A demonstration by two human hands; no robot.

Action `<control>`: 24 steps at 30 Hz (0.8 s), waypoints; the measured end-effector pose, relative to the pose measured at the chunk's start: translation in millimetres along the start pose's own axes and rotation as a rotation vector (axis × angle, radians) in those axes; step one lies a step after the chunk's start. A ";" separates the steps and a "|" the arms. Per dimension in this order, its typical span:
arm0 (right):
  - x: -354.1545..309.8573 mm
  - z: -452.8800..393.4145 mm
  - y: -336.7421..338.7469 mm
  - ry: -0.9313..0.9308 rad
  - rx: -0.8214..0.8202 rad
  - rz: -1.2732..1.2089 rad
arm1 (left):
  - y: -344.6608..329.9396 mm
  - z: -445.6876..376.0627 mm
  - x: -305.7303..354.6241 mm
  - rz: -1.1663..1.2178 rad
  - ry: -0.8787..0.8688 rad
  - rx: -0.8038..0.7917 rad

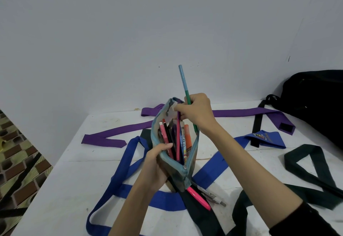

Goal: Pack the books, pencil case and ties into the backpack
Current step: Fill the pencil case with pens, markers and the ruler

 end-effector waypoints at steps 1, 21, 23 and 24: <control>-0.5 0.0 0.4 0.007 0.002 0.000 | 0.2 0.4 1.4 0.008 -0.007 0.004; -13.5 11.6 1.3 0.043 -0.295 0.251 | 1.0 -1.0 12.2 0.043 -0.035 0.051; -6.7 17.8 -4.7 0.018 -0.409 0.413 | -0.3 -1.2 12.4 0.048 -0.039 0.054; -5.0 20.4 -7.4 0.023 -0.456 0.497 | -1.2 -0.9 12.6 0.051 -0.044 0.053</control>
Point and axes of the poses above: each hand's wrist, its own z-axis away from the middle knuckle, its own y-axis out of the back of the hand, x = y × z, the point moved 7 cm from there along -z, towards the middle knuckle, and after that the axes turned 10 degrees about y, right-handed, at the moved point
